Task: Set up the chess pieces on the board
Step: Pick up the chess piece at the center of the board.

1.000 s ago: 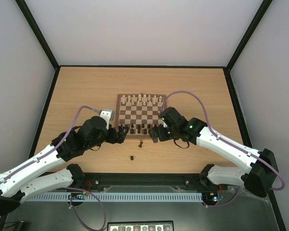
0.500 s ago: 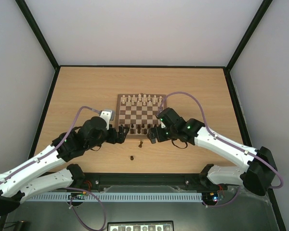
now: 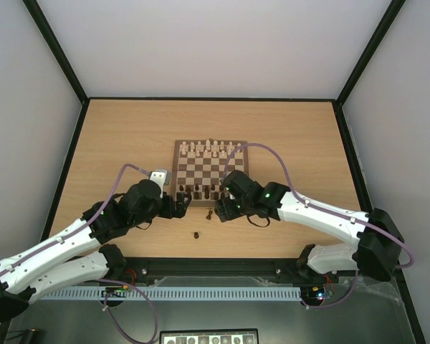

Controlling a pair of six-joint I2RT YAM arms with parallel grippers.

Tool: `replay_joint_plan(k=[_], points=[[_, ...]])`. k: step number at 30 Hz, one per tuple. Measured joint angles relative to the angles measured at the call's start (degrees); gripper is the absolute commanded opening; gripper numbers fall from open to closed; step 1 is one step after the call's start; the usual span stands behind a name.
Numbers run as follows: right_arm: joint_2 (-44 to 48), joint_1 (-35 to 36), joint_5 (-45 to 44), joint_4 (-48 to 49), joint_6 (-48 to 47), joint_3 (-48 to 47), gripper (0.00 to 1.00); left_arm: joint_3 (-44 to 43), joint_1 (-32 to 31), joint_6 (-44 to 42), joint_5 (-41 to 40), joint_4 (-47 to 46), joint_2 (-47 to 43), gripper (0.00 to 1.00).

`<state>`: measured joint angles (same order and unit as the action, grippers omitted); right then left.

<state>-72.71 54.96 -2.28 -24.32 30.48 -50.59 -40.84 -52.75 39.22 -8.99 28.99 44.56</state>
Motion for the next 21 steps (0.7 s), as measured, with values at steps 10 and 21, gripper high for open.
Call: replay_joint_plan(k=[10, 21], points=[[-3.8, 1.3, -2.2, 4.3, 1.9, 3.7, 0.50, 2.8, 0.0, 1.1, 0.7, -2.9, 1.8, 0.99], [-11.5, 1.9, 0.9, 15.3, 4.7, 5.5, 0.48, 3.9, 0.0, 2.0, 0.8, -4.3, 2.0, 0.99]])
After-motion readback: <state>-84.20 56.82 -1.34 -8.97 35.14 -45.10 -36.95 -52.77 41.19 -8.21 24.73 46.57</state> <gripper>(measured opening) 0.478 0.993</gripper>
